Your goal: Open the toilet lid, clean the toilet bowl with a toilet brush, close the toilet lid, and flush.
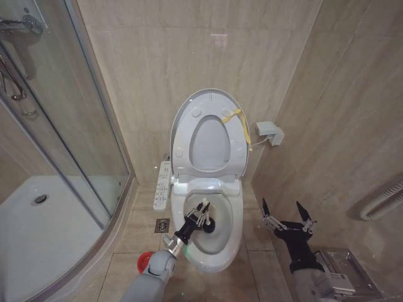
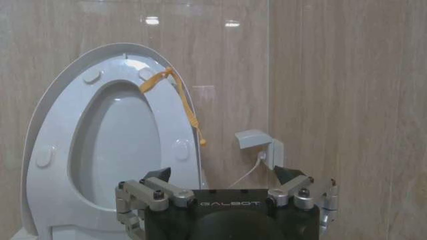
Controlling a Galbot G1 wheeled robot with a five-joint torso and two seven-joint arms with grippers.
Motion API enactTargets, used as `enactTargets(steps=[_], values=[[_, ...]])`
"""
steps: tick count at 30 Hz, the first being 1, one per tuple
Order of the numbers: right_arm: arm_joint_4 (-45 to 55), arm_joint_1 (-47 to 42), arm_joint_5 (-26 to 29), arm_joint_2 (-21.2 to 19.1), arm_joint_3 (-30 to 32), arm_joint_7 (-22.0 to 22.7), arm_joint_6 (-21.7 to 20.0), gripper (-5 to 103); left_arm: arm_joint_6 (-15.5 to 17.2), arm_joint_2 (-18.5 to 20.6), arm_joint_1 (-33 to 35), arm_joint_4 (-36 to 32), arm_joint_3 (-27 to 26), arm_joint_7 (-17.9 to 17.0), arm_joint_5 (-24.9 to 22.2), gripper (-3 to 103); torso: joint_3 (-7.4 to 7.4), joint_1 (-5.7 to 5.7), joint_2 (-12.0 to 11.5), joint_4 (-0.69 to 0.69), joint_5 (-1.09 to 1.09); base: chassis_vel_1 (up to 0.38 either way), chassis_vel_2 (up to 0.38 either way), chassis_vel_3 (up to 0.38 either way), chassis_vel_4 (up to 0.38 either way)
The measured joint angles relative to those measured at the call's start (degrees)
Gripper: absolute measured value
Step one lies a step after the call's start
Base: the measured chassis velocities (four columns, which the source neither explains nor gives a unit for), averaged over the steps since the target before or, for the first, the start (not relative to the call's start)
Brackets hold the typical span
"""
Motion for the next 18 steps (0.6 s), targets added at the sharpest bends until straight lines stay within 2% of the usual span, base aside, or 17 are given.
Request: enactTargets(steps=[4, 7, 11, 18], values=[[0.0, 0.0, 0.0, 0.0, 0.0, 0.0, 0.0, 100, -1.02, 0.68, -0.21, -3.23, -0.71, -1.12, 2.48, 20, 0.0, 0.0, 0.0, 0.0, 0.0, 0.0, 0.0, 0.0, 0.0], [0.0, 0.0, 0.0, 0.0, 0.0, 0.0, 0.0, 100, -1.1, 2.14, -0.13, -6.22, -0.95, -1.48, 2.25, 20, 0.0, 0.0, 0.0, 0.0, 0.0, 0.0, 0.0, 0.0, 0.0], [0.0, 0.0, 0.0, 0.0, 0.0, 0.0, 0.0, 100, -0.45, 4.98, 0.63, -10.66, -0.99, -1.45, -1.53, 20, 0.0, 0.0, 0.0, 0.02, 0.01, 0.0, 0.0, 0.0, 0.0], [0.0, 0.0, 0.0, 0.0, 0.0, 0.0, 0.0, 100, 0.61, 7.72, 3.49, -17.03, -1.47, -0.73, -6.56, 20, 0.0, 0.0, 0.0, 0.01, 0.0, 0.0, 0.0, 0.0, 0.0]])
